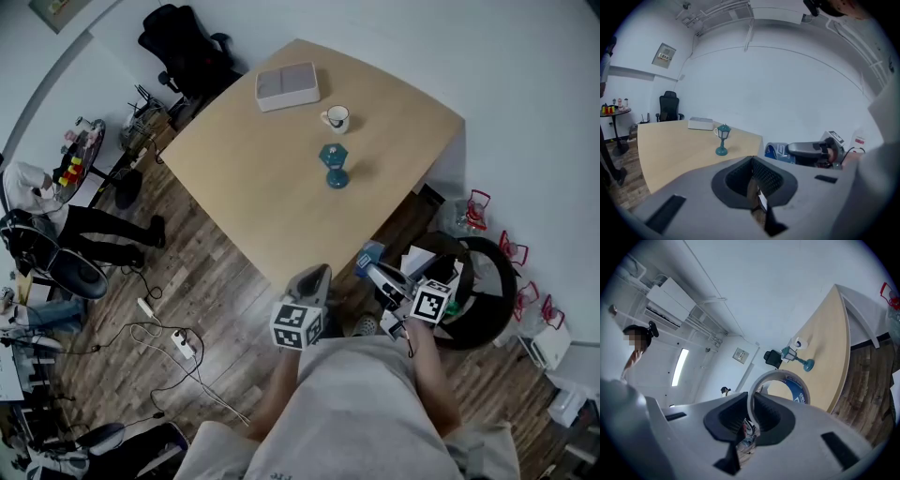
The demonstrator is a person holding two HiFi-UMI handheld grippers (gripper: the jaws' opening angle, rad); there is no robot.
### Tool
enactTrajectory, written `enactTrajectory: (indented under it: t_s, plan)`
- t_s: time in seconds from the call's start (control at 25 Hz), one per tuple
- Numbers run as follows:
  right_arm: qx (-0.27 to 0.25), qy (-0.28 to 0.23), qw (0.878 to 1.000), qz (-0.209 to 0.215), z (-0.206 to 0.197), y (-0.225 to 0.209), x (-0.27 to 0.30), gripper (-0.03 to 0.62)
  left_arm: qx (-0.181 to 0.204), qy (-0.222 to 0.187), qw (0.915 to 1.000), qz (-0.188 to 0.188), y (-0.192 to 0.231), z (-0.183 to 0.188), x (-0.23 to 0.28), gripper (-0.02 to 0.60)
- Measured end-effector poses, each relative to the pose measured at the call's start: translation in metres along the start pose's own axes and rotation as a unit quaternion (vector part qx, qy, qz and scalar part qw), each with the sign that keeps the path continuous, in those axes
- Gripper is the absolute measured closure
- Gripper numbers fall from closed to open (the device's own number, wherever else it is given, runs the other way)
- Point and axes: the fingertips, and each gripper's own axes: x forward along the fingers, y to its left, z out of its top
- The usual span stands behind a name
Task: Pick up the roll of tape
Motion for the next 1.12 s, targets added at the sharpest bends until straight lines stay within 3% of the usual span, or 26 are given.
enactTrajectory:
  t_s: [1.12]
  plan:
    - [-0.009, 0.000, 1.000, -0.029, 0.000, -0.009, 0.007, 0.548, -0.021, -0.004, 0.9997, 0.010, 0.015, -0.007, -0.007, 0.577]
